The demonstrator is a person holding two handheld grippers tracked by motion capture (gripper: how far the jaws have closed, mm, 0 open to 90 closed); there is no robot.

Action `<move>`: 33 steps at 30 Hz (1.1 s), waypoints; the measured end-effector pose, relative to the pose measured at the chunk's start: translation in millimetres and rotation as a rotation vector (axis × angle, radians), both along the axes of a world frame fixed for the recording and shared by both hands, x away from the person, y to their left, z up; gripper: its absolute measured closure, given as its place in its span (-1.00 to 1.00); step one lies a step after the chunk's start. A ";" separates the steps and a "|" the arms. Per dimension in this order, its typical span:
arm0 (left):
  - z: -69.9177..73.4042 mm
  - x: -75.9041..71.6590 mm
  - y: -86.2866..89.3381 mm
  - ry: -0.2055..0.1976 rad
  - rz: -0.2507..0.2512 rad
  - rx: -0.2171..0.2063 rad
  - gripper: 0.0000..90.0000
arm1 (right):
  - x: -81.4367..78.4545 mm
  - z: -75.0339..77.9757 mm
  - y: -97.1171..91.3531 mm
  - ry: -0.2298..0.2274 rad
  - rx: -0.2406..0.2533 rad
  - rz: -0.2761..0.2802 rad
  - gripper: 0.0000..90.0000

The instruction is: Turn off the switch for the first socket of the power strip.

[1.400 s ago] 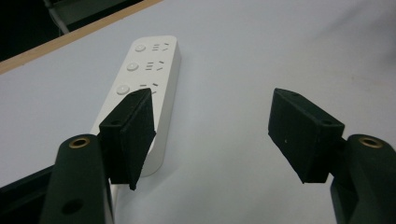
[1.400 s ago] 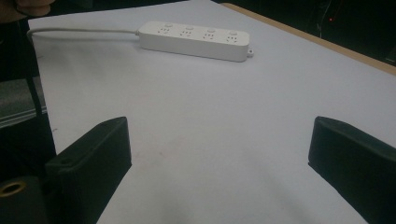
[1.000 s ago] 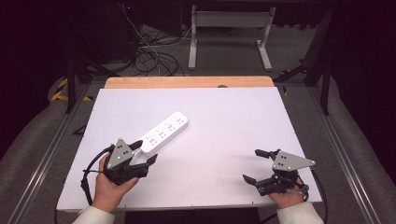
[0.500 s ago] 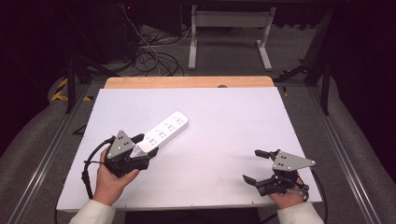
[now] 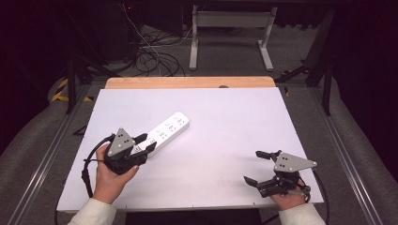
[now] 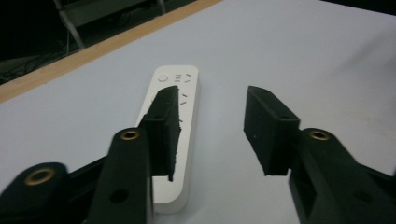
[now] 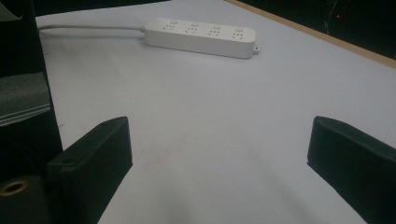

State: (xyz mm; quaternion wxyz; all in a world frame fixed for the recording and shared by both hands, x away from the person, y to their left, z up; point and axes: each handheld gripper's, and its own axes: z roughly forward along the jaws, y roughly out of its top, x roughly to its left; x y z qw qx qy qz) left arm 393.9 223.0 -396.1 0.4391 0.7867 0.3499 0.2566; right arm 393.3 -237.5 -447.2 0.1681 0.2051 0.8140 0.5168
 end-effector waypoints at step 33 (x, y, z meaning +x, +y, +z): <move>-16.1 76.5 2.0 0.172 0.151 0.066 1.00 | 0.5 -1.1 -0.5 0.006 0.003 0.004 -0.85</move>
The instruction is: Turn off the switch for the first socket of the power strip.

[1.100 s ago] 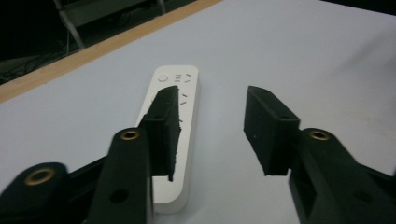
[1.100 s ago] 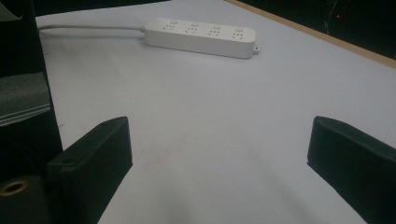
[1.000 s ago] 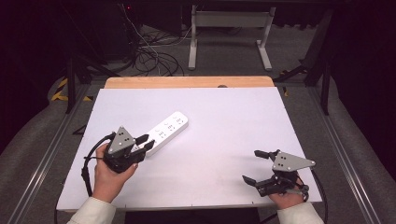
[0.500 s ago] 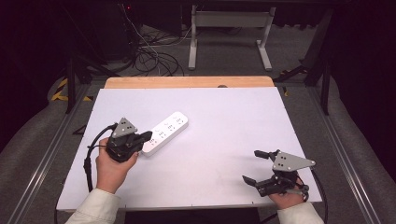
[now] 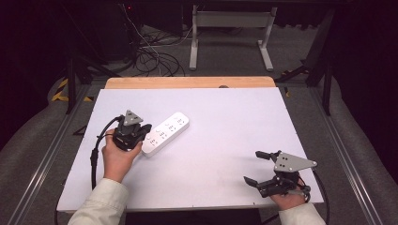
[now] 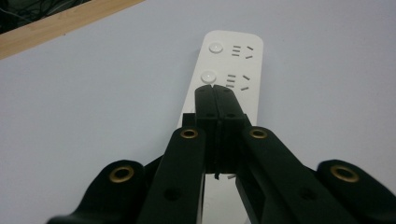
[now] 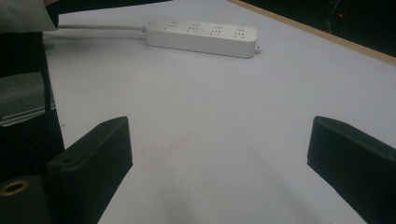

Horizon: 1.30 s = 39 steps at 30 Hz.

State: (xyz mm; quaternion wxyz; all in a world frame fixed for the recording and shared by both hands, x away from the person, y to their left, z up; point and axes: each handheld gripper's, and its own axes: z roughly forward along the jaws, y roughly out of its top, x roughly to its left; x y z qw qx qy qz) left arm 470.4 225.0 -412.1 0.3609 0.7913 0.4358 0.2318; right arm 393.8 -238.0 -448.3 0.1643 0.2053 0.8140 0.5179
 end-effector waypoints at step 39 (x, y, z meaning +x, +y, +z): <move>-31.8 30.3 0.1 0.230 0.048 0.077 1.00 | 0.9 -1.8 1.1 0.011 -0.007 0.010 -0.85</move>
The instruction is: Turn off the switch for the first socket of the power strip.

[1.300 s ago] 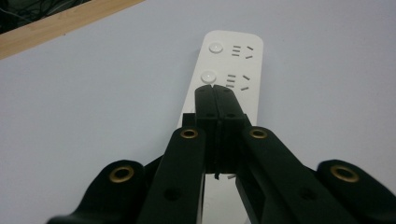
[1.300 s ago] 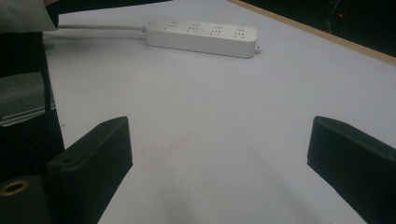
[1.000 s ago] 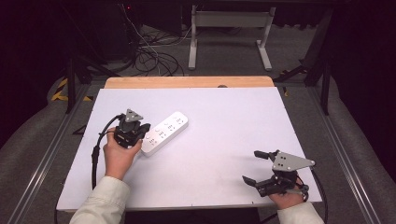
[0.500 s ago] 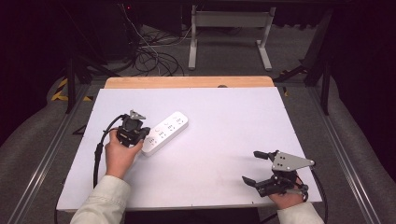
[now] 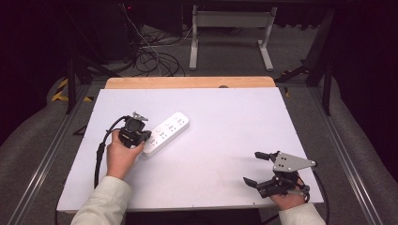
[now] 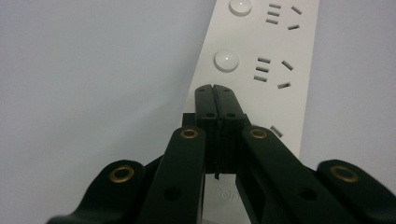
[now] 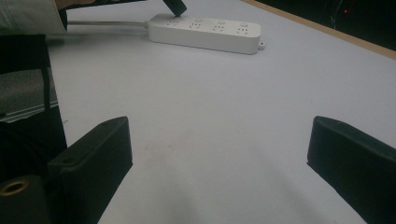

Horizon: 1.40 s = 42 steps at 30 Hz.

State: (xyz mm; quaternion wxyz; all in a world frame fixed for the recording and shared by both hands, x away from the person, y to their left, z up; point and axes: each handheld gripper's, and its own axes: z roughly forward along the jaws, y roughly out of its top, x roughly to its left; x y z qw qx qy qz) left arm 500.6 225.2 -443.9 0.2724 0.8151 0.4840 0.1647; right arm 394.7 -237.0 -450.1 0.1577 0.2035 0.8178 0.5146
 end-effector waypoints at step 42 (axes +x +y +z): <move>-3.0 -2.1 -4.1 -0.022 -0.004 0.055 1.00 | -0.5 -0.5 1.3 0.009 -0.009 0.005 -0.84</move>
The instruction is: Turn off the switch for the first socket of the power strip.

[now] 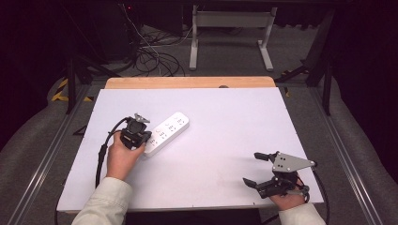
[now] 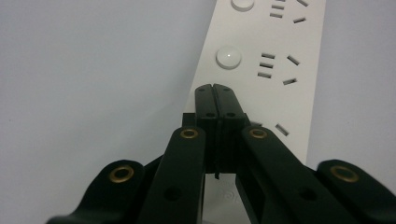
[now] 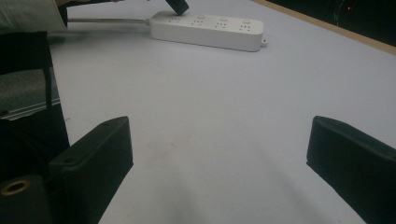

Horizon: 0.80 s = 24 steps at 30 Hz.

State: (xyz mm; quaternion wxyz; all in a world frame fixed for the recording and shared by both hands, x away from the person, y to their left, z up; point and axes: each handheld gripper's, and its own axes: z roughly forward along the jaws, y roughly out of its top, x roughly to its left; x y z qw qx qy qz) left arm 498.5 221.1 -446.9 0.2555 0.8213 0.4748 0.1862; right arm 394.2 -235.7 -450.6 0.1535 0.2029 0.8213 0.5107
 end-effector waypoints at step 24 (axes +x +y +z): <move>-1.2 -0.7 -3.5 -0.005 -0.007 -0.009 1.00 | 0.0 -1.0 0.1 0.007 -0.003 0.005 -0.84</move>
